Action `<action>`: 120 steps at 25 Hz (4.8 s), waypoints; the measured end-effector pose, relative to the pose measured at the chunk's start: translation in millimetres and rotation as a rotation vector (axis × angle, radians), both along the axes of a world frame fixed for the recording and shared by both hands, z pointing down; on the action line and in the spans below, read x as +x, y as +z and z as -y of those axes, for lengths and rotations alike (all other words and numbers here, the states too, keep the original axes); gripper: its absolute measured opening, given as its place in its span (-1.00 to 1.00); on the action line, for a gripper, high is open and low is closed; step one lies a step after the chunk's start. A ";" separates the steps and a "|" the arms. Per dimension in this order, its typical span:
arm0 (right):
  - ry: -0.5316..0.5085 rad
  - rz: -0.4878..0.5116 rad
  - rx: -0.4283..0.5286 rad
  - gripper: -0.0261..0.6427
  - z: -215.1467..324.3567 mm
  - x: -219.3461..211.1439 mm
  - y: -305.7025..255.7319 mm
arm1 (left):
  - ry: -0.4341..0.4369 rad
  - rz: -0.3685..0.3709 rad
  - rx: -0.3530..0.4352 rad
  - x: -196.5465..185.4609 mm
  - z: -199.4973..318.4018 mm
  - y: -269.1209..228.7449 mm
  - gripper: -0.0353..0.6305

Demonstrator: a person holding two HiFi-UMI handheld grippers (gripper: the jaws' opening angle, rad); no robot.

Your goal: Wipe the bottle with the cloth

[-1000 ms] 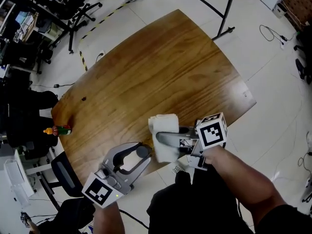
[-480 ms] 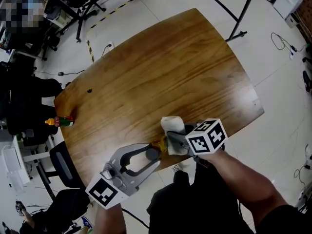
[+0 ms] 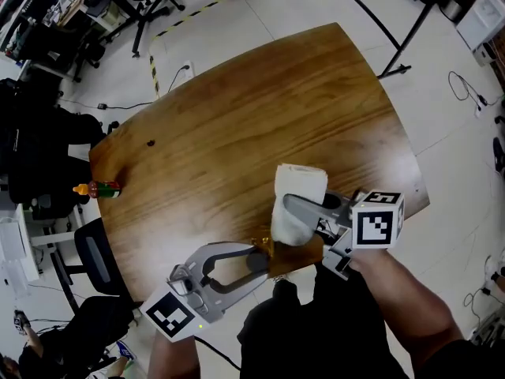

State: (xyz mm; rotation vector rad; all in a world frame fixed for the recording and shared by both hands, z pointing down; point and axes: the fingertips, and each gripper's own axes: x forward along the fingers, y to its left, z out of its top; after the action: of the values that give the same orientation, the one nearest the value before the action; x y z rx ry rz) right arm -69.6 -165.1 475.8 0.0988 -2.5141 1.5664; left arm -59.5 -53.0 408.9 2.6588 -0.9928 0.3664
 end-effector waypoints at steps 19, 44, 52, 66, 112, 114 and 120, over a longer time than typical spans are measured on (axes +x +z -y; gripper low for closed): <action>-0.413 -0.145 0.181 -0.70 -50.6 -74.1 62.5 | -0.109 -0.030 0.015 -3.9 1.1 -1.3 -0.37; -0.034 0.068 0.339 -0.70 -4.2 -2.4 -123.5 | -0.222 -0.042 0.145 15.4 14.8 -5.0 -0.37; -0.155 -0.005 0.598 -0.70 -75.2 -31.3 -133.3 | -0.238 -0.035 0.174 14.7 17.4 -0.4 -0.38; 0.010 -0.360 0.828 -0.70 -17.5 28.1 -77.7 | -0.286 -0.031 0.201 0.0 13.4 4.0 -0.39; 0.100 -0.331 0.520 -0.70 -96.3 95.3 -43.3 | -0.557 0.124 0.011 -13.8 2.6 95.2 -0.08; 0.105 -0.330 0.522 -0.70 -98.2 95.9 -44.8 | -0.473 0.107 0.015 -12.7 -3.0 91.1 -0.03; 0.112 -0.324 0.530 -0.70 -102.2 94.7 -47.4 | -0.135 0.165 0.009 -22.4 -22.4 94.9 0.02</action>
State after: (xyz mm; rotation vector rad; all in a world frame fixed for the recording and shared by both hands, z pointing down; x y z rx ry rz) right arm 25.1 -62.9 428.4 0.5228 -2.6105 0.7907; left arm -81.9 -30.6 503.7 2.5845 -1.2184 0.5598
